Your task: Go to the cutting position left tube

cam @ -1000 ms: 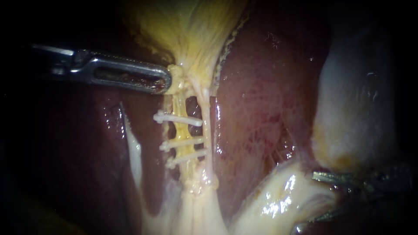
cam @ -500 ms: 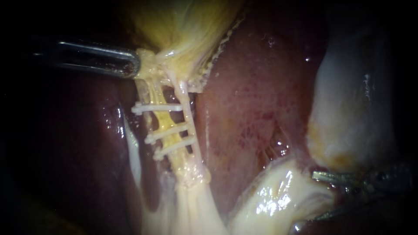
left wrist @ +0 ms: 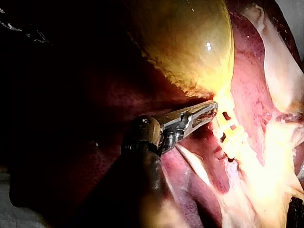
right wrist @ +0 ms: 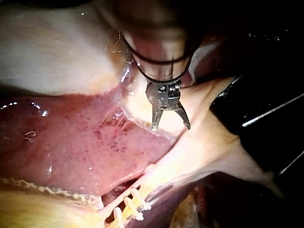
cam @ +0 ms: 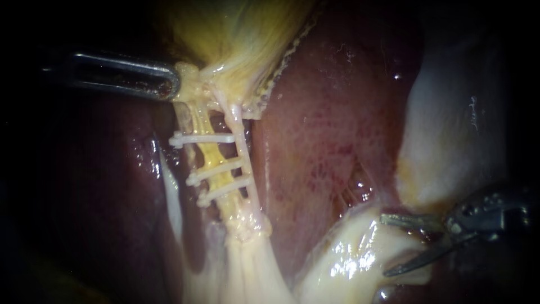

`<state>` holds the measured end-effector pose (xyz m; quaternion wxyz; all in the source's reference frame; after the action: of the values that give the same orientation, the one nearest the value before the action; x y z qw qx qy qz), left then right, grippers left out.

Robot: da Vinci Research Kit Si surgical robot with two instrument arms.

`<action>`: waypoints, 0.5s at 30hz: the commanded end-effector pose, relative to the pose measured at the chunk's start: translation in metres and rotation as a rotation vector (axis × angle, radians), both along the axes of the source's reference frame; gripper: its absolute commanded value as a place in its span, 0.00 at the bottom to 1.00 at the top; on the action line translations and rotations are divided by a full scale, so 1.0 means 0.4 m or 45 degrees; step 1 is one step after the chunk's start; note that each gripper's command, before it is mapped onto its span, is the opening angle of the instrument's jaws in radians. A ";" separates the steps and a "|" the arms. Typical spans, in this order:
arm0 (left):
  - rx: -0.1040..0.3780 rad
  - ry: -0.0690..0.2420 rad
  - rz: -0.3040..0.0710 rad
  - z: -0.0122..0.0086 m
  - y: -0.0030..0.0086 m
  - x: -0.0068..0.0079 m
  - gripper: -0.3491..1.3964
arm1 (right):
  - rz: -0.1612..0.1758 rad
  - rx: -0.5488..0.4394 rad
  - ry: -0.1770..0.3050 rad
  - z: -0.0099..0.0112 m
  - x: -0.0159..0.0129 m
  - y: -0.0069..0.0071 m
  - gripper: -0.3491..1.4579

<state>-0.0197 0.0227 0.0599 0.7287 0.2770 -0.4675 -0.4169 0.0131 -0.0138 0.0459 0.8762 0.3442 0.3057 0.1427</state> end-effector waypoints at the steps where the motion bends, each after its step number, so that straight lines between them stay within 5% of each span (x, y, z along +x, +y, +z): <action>1: 0.000 0.000 0.000 0.0001 -0.0001 0.0000 0.00 | 0.023 0.015 0.016 0.0003 0.0009 0.0003 0.99; 12: -0.002 0.002 -0.002 0.0004 -0.0003 -0.0007 0.00 | 0.082 0.081 0.019 0.0064 0.0121 0.0060 0.97; 15: -0.002 0.002 -0.002 0.0004 -0.0004 -0.0007 0.00 | 0.132 0.115 0.061 0.0082 0.0136 0.0073 0.97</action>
<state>-0.0200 0.0225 0.0601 0.7288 0.2758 -0.4676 -0.4173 0.0186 -0.0109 0.0494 0.8416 0.3732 0.3386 0.1946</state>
